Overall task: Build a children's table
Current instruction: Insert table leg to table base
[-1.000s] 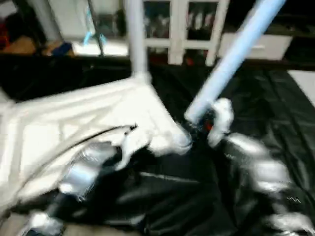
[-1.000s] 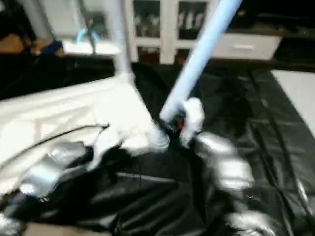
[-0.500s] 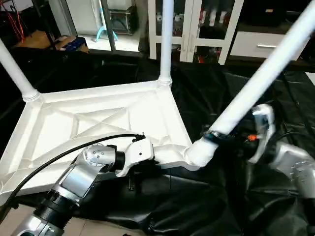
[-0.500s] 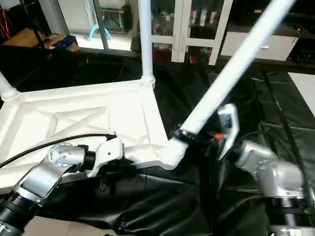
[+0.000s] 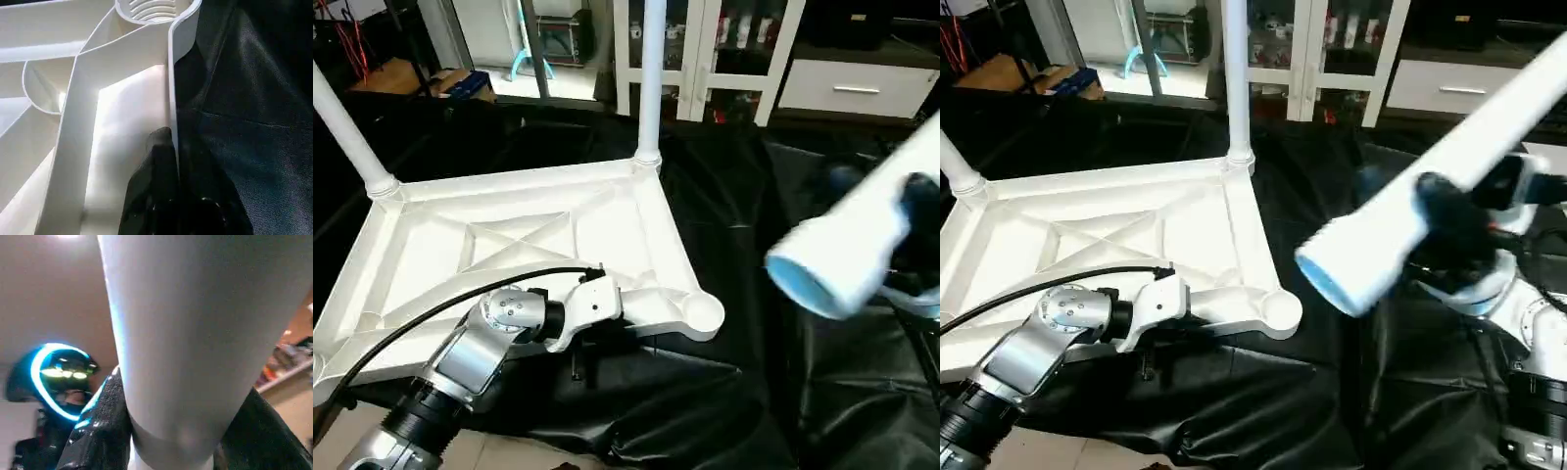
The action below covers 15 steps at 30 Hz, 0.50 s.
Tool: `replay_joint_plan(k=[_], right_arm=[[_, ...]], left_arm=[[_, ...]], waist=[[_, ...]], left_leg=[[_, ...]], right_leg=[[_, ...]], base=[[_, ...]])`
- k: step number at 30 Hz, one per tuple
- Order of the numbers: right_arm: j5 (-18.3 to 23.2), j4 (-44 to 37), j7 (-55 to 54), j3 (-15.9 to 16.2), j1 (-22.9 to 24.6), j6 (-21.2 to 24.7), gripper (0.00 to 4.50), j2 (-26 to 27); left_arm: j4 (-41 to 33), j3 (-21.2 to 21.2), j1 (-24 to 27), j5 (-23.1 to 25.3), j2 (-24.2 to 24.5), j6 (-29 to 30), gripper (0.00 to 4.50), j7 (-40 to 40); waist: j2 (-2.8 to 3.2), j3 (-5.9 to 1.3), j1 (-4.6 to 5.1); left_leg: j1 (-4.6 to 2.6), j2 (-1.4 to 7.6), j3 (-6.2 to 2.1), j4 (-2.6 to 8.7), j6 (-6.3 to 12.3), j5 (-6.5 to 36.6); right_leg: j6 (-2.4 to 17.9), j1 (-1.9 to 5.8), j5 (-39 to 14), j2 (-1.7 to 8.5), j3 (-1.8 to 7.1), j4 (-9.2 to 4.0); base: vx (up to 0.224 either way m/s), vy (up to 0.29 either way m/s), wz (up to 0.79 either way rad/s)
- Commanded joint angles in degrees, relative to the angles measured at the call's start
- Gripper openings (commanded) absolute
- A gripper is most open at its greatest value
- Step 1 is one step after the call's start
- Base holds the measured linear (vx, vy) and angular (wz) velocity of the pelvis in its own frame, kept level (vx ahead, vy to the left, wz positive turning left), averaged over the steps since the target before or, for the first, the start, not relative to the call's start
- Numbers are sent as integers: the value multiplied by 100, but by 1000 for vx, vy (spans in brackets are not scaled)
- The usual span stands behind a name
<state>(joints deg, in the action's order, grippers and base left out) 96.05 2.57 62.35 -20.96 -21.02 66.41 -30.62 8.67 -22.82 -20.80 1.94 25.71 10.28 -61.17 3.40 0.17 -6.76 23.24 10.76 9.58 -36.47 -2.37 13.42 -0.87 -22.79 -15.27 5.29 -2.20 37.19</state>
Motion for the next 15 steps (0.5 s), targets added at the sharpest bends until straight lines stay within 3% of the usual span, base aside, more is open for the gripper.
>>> replay_joint_plan(k=[1, 8, 9, 10, 12, 13, 14, 15], right_arm=[[439, -202, -188, -126, -86, 87, 184, -42], [805, -324, -420, -72, 17, 117, 184, -86], [762, -342, -467, -69, 42, 109, 184, -75], [274, -433, -615, -18, 89, -29, 184, -19], [69, -476, -672, 7, 101, -99, 184, 0], [-968, -575, -860, 312, 137, -582, 184, 28], [-2165, -568, -1184, 775, 160, -1317, 184, 19], [-2902, -518, -1395, 1065, 165, -1827, 184, 28]], left_arm=[[-63, -162, 47, -5, -57, -124, 0, -66], [-49, -177, 43, 14, -56, -141, 0, -61], [-50, -180, 46, 18, -55, -144, 0, -60], [-48, -186, 52, 26, -51, -151, 0, -60], [-47, -187, 53, 27, -50, -154, 0, -60], [-42, -188, 55, 32, -48, -161, 0, -57], [-35, -192, 57, 41, -50, -167, 0, -49], [-31, -196, 58, 49, -52, -173, 0, -43]], waist=[[-117, -346, -1], [-131, -341, 7], [-127, -348, 4], [-137, -354, 3], [-135, -353, 12], [-113, -359, 9], [-136, -350, 31], [-136, -346, 35]], left_leg=[[-184, 149, -45, 221, 1083, -1830], [-169, 137, -36, 238, 968, -1735], [-170, 136, -38, 235, 963, -1752], [-168, 133, -36, 232, 929, -1811], [-171, 118, -30, 233, 880, -1818], [-168, 134, -38, 229, 843, -1835], [-172, 122, -33, 230, 723, -1915], [-167, 120, -33, 233, 653, -1932]], right_leg=[[1548, 304, 2661, 158, 82, -127], [1485, 322, 2615, 164, 87, -141], [1471, 322, 2640, 166, 87, -139], [1449, 323, 2696, 161, 86, -133], [1434, 317, 2687, 155, 82, -138], [1410, 309, 2660, 164, 79, -130], [1325, 300, 2626, 148, 70, -138], [1275, 295, 2608, 161, 75, -146]], base=[[0, 0, 0], [0, 0, 0], [0, 0, 0], [0, 0, 0], [0, 0, 0], [0, 0, 0], [0, 0, 0], [0, 0, 0]])
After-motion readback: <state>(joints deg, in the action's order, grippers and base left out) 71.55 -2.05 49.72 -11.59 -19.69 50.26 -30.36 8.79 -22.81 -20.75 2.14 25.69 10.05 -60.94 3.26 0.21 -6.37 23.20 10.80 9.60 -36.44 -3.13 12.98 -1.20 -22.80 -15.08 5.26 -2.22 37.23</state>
